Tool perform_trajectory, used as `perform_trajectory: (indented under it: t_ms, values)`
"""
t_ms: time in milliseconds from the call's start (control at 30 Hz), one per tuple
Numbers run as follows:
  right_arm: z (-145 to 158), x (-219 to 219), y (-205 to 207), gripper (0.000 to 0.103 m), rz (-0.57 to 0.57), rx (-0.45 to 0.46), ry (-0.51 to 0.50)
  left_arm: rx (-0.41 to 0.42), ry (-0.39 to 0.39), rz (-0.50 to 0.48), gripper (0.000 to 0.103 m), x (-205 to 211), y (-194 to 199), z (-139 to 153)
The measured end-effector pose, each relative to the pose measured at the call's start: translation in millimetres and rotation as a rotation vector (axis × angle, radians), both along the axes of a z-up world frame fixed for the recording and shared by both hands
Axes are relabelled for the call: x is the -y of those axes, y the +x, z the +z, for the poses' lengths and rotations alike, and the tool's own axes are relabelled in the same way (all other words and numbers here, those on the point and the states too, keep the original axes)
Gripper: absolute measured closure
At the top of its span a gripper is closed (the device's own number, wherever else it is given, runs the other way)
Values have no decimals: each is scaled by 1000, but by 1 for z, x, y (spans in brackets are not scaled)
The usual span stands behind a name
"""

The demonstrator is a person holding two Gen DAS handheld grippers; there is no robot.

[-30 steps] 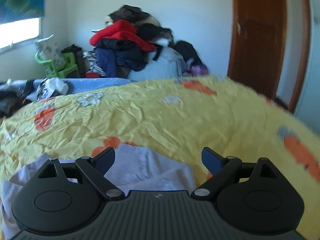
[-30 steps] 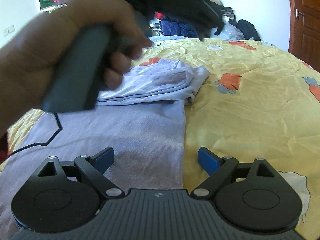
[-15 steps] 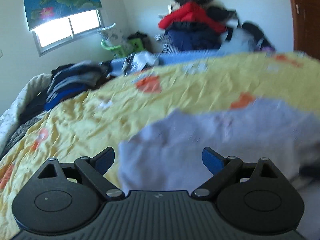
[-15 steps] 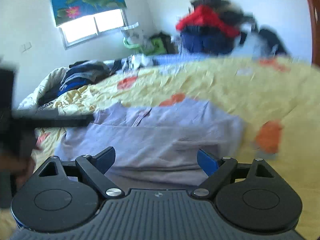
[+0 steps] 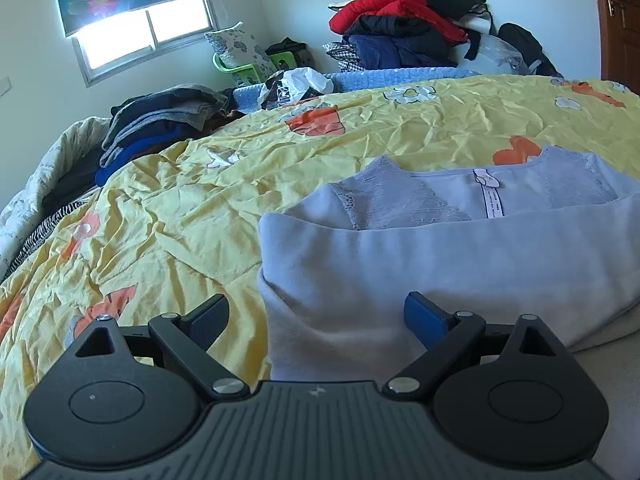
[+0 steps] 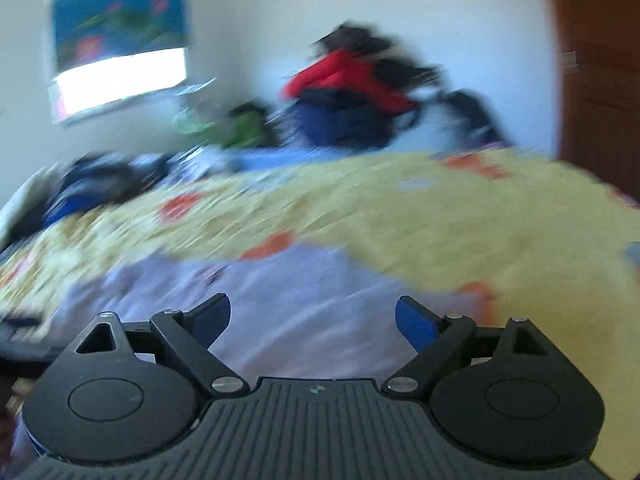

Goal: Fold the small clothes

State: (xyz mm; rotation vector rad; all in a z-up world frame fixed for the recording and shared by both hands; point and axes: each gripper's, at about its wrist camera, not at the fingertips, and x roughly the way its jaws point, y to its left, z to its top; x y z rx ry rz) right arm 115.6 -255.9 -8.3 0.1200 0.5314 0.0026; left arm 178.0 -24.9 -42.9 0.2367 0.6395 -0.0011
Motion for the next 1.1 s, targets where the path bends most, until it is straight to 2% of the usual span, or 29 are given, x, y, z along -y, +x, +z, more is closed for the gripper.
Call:
perform_trajectory:
  t_ms: [100, 133, 267, 333, 400, 433, 567, 667, 800, 1100]
  values:
    - [-19, -6, 14, 15, -25, -128, -60, -10, -20, 8, 7, -4, 1, -1]
    - [-19, -7, 13, 18, -41, -127, -77, -11, -25, 9, 7, -5, 1, -1]
    - [-5, -9, -6, 9, -11, -35, -22, -11, -20, -1, 7, -6, -2, 0]
    - [-8, -12, -4, 6, -6, -60, -70, -14, -27, -2, 7, -7, -4, 1]
    - [-19, -16, 9, 10, -20, -136, -115, -22, -43, -4, 7, -8, -7, 3]
    - [-19, -15, 7, 12, -30, -138, -115, -26, -54, -9, 7, -9, -10, 4]
    - [-8, -18, -13, 9, -19, -85, -67, -33, -75, -18, 7, -15, -24, 7]
    - [-5, -22, -27, 9, -9, -74, -82, -46, -116, -18, 7, -22, -37, 9]
    - [-8, -22, -45, 8, -7, -90, -53, -65, -159, -15, 7, -29, -55, 8]
    - [-20, -28, -79, 8, -10, -121, -29, -93, -192, -10, 7, -37, -95, 2]
